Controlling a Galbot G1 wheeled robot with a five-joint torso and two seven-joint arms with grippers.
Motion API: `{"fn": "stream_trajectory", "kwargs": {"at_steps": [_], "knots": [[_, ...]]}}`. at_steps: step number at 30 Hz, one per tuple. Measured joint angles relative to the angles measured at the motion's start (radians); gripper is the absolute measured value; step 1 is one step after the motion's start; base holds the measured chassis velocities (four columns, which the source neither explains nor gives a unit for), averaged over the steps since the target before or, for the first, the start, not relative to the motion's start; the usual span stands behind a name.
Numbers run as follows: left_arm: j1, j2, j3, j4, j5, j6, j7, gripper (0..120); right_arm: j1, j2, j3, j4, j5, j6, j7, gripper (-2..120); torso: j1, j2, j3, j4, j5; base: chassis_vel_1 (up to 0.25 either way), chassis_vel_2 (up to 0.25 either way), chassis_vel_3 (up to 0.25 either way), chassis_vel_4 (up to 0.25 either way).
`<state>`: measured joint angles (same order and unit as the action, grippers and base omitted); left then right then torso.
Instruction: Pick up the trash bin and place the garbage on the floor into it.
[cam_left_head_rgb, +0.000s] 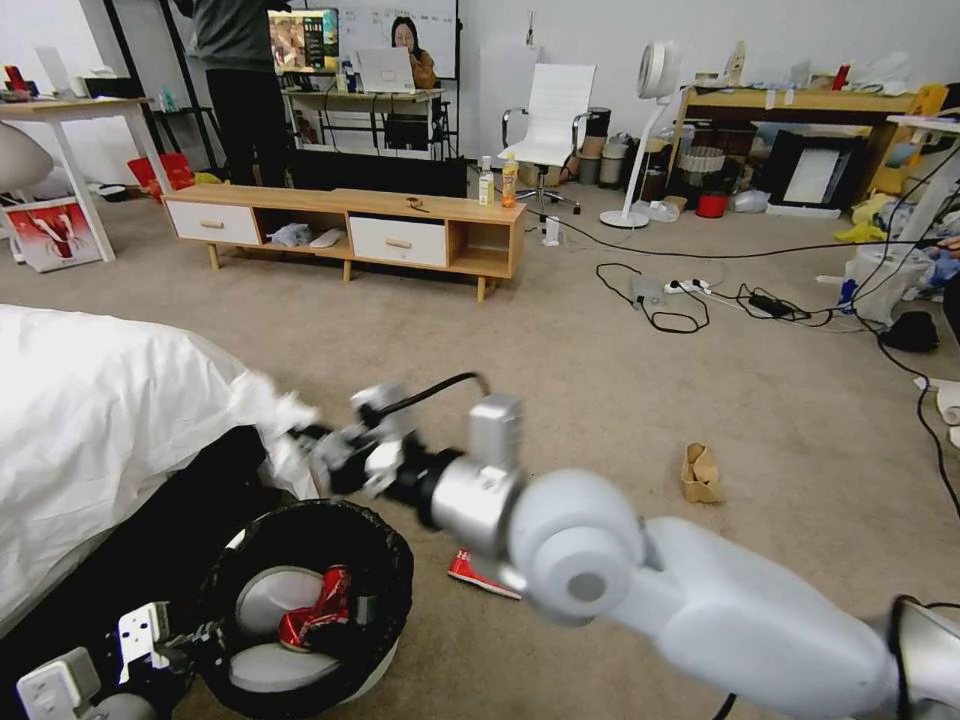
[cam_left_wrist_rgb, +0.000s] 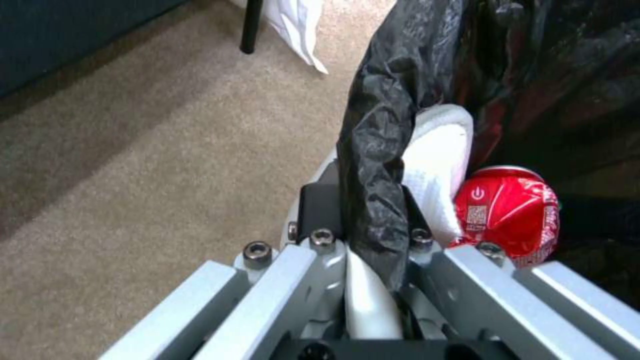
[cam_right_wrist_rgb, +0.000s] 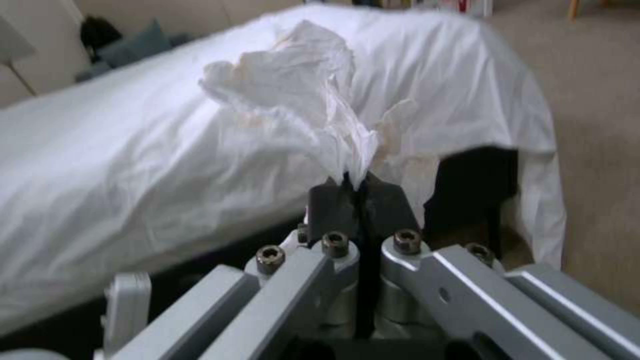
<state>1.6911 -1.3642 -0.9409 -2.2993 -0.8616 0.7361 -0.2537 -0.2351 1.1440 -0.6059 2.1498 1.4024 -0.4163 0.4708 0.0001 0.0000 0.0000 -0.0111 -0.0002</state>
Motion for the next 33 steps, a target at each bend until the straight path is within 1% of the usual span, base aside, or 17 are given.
{"fn": "stream_trajectory", "kwargs": {"at_steps": [2, 7, 8, 10, 11, 13, 19, 33], "knots": [[0.0, 0.001, -0.001, -0.002, -0.002, 0.0, 0.0, 3, 0.0, 0.007, -0.032, -0.007, 0.001, -0.024, 0.02, 0, 0.0, 0.0, 0.0, 0.0, 0.0001, 0.0, 0.0, 0.0, 0.0], [-0.003, 0.003, -0.008, -0.004, -0.009, 0.0, -0.002, 3, -0.005, 0.001, -0.063, -0.015, 0.003, -0.064, 0.044, 0, 0.0, 0.0, 0.0, -0.0002, 0.0001, 0.0, 0.0, 0.0, 0.0], [-0.003, 0.003, -0.008, -0.004, -0.009, 0.0, -0.002, 3, -0.005, 0.001, -0.063, -0.015, 0.003, -0.064, 0.044, 0, 0.0, 0.0, 0.0, -0.0002, 0.0001, 0.0, 0.0, 0.0, 0.0], [-0.004, 0.005, -0.009, -0.005, -0.013, 0.0, -0.003, 3, -0.009, 0.01, -0.07, -0.011, 0.022, -0.102, 0.08, 0, 0.0, 0.0, 0.0, -0.0002, 0.0002, 0.0, 0.0, 0.0, 0.0], [-0.004, 0.005, -0.009, -0.005, -0.013, 0.0, -0.003, 3, -0.009, 0.01, -0.07, -0.011, 0.022, -0.102, 0.08, 0, 0.0, 0.0, 0.0, -0.0002, 0.0002, 0.0, 0.0, 0.0, 0.0], [-0.004, 0.005, -0.01, -0.005, -0.013, 0.0, -0.003, 3, -0.011, 0.014, -0.074, -0.011, 0.028, -0.129, 0.105, 0, 0.0, 0.0, 0.0, 0.0, 0.0001, 0.0, 0.0, 0.0, 0.0], [-0.006, 0.005, -0.01, -0.007, -0.013, -0.001, -0.004, 3, -0.013, 0.014, -0.083, -0.027, 0.027, -0.177, 0.142, 0, 0.0, 0.0, 0.0, 0.0, 0.0002, 0.0, 0.0, 0.0, 0.0], [-0.006, -0.001, -0.006, -0.007, -0.014, -0.001, -0.003, 3, -0.086, 0.006, -0.102, -0.091, -0.039, -0.195, 0.146, 0, 0.0, 0.0, 0.0, -0.0001, 0.0003, 0.0, 0.0, 0.0, 0.0]]}}
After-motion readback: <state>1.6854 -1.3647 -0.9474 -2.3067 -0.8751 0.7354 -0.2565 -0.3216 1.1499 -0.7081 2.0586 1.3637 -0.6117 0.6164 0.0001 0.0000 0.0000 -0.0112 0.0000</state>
